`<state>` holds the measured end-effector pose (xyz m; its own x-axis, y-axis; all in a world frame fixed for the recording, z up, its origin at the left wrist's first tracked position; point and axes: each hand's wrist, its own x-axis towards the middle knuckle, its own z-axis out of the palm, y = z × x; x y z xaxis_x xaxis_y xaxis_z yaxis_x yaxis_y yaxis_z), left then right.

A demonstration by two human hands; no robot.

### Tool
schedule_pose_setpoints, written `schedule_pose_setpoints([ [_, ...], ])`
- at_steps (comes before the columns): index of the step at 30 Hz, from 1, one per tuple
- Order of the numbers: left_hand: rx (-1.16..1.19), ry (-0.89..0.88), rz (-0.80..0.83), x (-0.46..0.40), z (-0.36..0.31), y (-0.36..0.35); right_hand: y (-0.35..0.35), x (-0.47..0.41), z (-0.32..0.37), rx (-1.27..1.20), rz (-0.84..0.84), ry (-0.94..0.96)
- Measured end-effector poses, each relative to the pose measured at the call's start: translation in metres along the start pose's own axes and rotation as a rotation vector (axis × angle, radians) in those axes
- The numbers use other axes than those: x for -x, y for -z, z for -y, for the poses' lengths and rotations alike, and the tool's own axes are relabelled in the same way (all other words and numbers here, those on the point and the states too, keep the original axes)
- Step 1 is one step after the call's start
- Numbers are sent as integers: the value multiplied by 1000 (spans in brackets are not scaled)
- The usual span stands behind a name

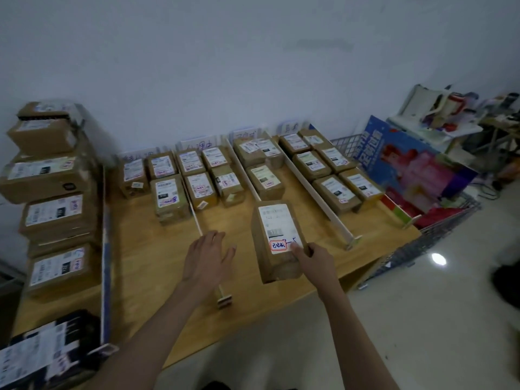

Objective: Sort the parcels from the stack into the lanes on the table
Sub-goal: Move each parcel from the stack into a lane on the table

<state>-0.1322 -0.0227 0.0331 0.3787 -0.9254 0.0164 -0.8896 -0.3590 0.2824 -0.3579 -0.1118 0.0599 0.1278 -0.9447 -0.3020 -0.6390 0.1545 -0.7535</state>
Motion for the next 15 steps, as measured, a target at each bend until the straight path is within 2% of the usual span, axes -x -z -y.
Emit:
schedule_pose_setpoints([
  [6, 11, 13, -3, -19, -66, -23, 53, -35, -27, -17, -38, 7],
  [15, -76, 51, -6, -81, -97, -44, 77, -122, -37, -130, -17, 44],
])
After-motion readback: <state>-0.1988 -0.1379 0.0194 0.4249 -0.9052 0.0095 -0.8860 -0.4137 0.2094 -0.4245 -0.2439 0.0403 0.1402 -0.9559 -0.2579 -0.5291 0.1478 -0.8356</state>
